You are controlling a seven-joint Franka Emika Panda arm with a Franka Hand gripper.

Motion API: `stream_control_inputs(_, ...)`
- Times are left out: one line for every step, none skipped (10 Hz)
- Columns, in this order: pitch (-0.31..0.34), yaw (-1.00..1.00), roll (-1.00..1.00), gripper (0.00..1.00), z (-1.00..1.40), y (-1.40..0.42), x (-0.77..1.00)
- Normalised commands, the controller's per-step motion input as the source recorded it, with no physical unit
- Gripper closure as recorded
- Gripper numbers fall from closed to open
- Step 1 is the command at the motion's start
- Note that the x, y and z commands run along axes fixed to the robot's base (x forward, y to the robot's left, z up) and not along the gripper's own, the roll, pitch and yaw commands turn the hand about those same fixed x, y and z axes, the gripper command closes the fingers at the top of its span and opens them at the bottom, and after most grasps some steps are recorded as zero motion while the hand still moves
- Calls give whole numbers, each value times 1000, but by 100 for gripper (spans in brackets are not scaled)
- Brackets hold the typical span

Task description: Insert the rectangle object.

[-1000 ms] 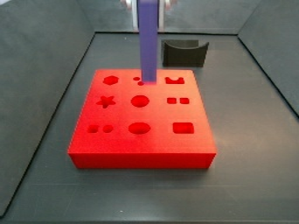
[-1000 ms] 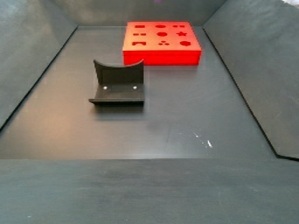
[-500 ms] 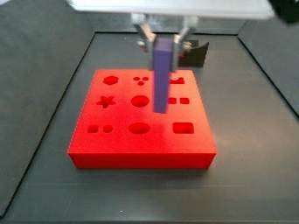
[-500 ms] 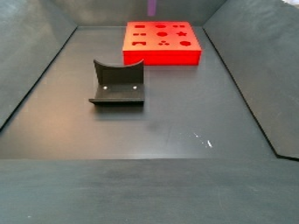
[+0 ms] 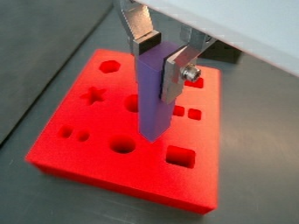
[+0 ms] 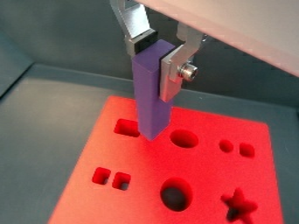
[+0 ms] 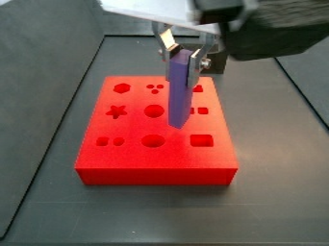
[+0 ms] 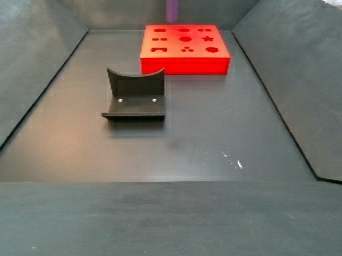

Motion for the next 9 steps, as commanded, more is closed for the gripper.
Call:
stream_control_inputs(-79,-491,30,100,-331,-20,660)
stream_control_inputs(-47,-454,63,100,-389,-49,703)
stream_control_inputs(-1,-540,80,100,-391,-49,603)
stream_control_inputs(0,-717,39,100,-80,-29,351)
stream_control_inputs(0,-894,0,100,0,-34,151)
stream_control_inputs(0,-906,0,100,0,-26,149)
stream_control_inputs(0,-917,0,100,0,-17,137)
stream_control_inputs(0,-960,13,100,-20,0,80)
stream_control_inputs(0,-1000,19,100,-40,0,0)
